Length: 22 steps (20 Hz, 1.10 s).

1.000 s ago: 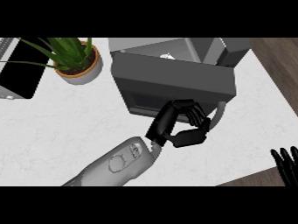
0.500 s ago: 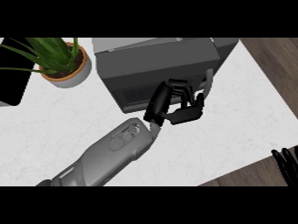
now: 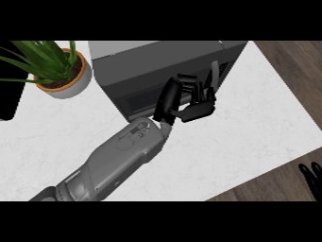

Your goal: Pick up the milk, place it into the microwave and close the microwave

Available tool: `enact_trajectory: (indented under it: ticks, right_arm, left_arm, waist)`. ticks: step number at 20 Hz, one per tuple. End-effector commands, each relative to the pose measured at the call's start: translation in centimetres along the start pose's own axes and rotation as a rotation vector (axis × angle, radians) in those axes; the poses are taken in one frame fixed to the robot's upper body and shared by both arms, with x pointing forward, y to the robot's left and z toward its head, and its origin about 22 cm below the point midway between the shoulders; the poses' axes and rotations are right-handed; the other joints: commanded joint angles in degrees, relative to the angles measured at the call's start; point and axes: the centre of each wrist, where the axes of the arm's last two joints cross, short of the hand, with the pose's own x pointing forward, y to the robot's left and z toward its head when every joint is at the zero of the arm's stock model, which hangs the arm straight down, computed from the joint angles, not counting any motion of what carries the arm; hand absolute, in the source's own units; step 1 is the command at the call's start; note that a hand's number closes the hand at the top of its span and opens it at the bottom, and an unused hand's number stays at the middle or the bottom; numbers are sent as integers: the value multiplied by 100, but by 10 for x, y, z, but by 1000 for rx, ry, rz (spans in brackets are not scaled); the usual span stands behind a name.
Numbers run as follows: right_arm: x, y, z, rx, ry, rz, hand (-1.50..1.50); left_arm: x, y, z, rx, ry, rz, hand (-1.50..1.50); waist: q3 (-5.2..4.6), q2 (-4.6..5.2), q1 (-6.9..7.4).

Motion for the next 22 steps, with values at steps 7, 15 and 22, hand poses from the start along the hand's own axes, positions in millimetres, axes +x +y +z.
enact_trajectory:
  ticks: [7,15,22]
  right_arm:
    - [9,5,-7,57,-31,-60,-150]
    - [26,1,-11,82,-48,-31,-150]
    - [27,5,-7,72,-37,-98,-150]
  left_arm:
    - [10,3,-19,32,-38,5,150]
    - [6,7,-21,62,-53,6,150]
    - [5,6,-21,59,-66,7,150]
  waist:
    - [22,78,-177]
    - [17,58,-254]
    - [28,85,-296]
